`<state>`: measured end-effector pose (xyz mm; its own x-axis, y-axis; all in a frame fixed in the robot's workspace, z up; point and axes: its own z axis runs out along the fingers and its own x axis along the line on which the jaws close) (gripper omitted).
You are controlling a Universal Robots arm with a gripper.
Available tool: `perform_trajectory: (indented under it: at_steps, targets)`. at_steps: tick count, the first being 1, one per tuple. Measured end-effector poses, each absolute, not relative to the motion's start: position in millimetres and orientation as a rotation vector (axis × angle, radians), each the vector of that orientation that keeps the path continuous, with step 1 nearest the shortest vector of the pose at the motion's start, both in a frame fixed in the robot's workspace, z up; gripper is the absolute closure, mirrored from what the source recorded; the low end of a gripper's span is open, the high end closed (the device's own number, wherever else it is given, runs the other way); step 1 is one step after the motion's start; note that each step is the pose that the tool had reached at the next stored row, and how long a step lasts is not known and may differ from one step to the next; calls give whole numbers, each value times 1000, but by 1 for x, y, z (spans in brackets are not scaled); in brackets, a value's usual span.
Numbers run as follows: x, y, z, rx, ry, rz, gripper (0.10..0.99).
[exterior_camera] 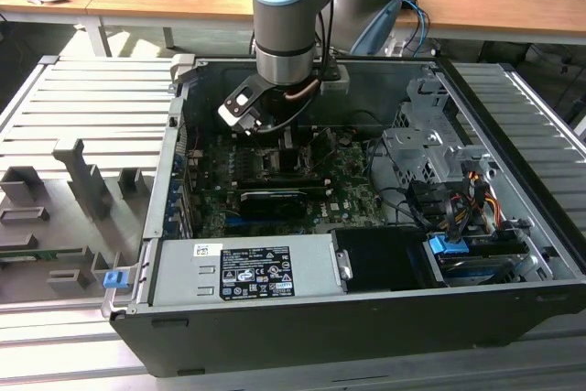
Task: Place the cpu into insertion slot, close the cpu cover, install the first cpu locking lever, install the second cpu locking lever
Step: 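Place the cpu into insertion slot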
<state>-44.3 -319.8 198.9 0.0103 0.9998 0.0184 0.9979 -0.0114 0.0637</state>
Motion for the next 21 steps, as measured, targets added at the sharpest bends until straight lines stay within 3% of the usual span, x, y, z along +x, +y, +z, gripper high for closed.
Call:
perform_trajectory:
  at_steps: [6,7,21]
  targets:
    - [-44,-320,199,2210,2186,90,537]
    - [-44,-320,199,2210,2186,90,471]
    - [-44,-320,213,2212,2186,87,471]
